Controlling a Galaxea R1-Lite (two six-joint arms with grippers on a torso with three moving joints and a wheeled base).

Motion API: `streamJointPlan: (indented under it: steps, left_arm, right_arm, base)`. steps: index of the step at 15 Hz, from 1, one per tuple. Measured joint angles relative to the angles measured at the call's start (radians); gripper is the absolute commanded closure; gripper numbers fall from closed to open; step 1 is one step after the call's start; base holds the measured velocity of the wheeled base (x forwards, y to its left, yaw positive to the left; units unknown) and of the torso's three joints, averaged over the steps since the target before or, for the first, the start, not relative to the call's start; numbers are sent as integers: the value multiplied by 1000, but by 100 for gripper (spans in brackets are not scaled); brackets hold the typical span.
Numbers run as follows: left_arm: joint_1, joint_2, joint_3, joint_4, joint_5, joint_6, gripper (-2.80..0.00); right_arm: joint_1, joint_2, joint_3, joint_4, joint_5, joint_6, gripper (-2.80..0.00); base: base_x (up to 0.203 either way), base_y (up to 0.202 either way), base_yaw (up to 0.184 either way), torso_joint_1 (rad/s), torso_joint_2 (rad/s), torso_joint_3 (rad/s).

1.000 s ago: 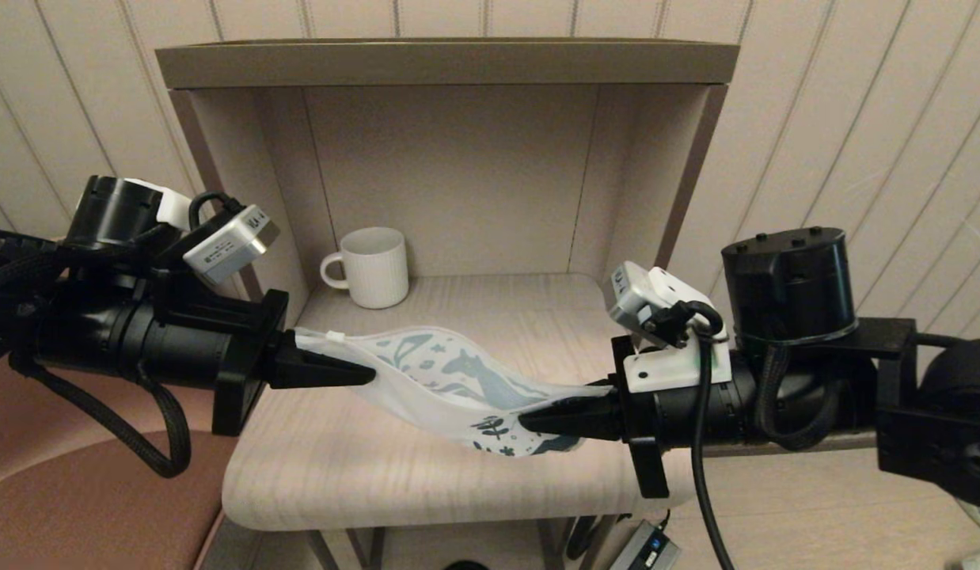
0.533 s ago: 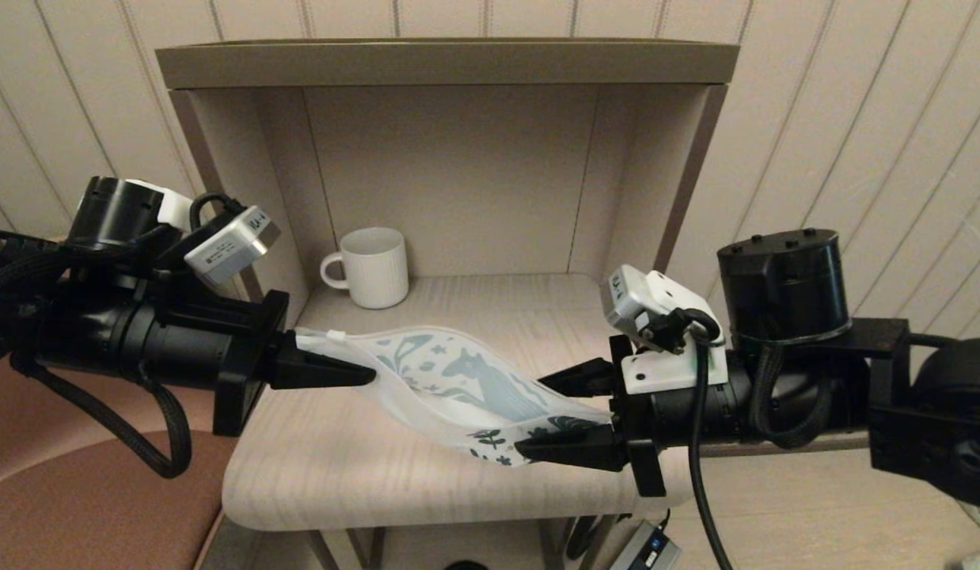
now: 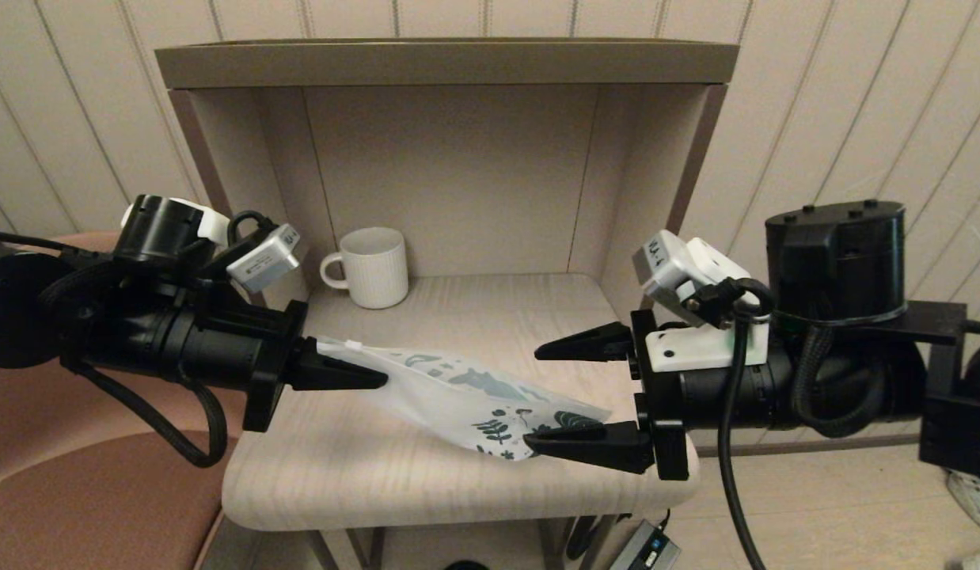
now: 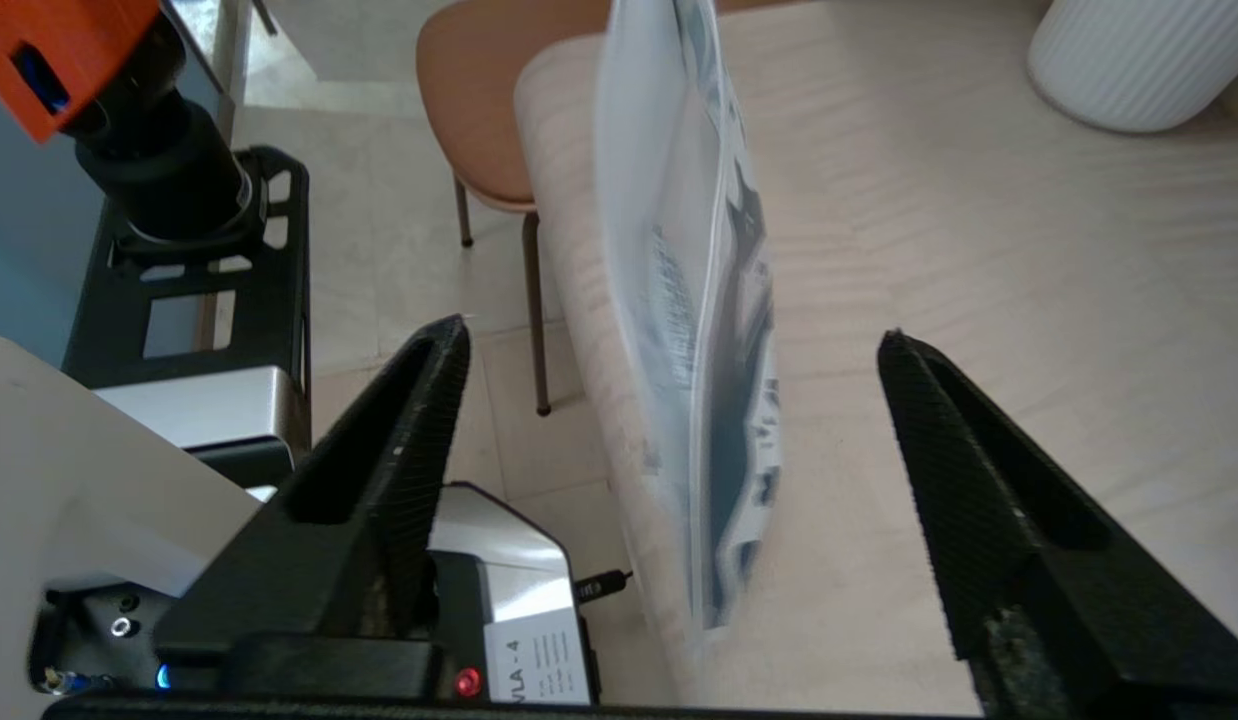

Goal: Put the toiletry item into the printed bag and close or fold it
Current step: Close the strorage bag and place it on the desk

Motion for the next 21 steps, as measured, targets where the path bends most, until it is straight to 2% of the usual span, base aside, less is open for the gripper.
streamJointPlan:
  steps: [2, 4, 10, 14, 16, 18, 21]
  left_arm:
    - [-15, 3, -2, 0, 8, -4, 0]
    - [-32, -5, -3, 0, 49, -8, 0]
    - [-91, 7, -71, 5, 53, -57, 0]
    - [-121, 46, -147, 16, 54, -91, 0]
    - [-124, 57, -178, 24, 60, -135, 0]
    - [-124, 67, -210, 25, 61, -202, 0]
    - [-124, 81, -259, 74, 61, -223, 0]
  right_arm:
    - [5, -3, -12, -1, 0, 18, -280]
    - [14, 15, -40, 2, 0, 28, -280]
    - [47, 114, -204, 20, -18, 70, -280]
    - [51, 153, -354, 147, -33, 71, -280]
    - [60, 179, -422, 187, -42, 71, -280]
    - [67, 205, -527, 289, -64, 70, -280]
    - [91, 246, -664, 450, -88, 68, -280]
  base:
    - [0, 0, 0, 0, 0, 0]
    - [0, 0, 0, 0, 0, 0]
    - [0, 0, 0, 0, 0, 0]
    - [0, 0, 0, 0, 0, 0]
    - [0, 0, 0, 0, 0, 0]
    - [0, 0, 0, 0, 0, 0]
    - [0, 0, 0, 0, 0, 0]
